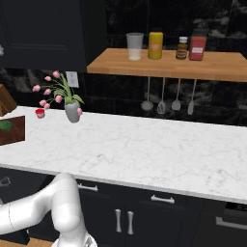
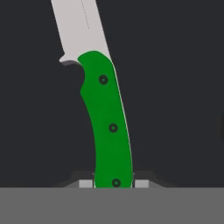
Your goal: Place the appropriate cutting tool for cutting the broccoli skin on the cutting board.
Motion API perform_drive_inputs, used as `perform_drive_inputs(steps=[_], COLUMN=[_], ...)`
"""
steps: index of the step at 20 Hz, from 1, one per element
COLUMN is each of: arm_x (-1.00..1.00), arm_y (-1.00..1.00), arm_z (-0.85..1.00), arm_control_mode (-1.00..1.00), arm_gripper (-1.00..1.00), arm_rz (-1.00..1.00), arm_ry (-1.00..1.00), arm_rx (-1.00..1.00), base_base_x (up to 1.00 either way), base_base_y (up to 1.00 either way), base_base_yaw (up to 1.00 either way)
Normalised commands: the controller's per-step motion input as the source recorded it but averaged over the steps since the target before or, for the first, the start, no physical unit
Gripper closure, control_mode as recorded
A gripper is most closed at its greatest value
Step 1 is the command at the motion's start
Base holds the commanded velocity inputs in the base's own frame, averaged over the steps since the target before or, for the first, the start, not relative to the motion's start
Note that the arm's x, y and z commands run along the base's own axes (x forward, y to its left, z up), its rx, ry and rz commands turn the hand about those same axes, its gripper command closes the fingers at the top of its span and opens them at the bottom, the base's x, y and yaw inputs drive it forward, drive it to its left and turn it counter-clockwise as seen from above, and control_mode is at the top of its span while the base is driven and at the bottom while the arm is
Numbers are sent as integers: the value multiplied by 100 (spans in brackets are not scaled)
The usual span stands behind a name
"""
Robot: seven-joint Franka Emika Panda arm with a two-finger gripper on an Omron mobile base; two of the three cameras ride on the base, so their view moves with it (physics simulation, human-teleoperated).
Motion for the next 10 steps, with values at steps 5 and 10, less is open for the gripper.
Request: perform_drive_inputs(steps=[5,10], arm_x=[-21,-25], arm_y=[0,0], arm_z=[31,69], arm_control_mode=[-100,-100], arm_gripper=[100,100], arm_rz=[0,0], arm_ry=[5,0], arm_rx=[3,1], base_base_x=[0,0], base_base_y=[0,0], base_base_yaw=[0,0])
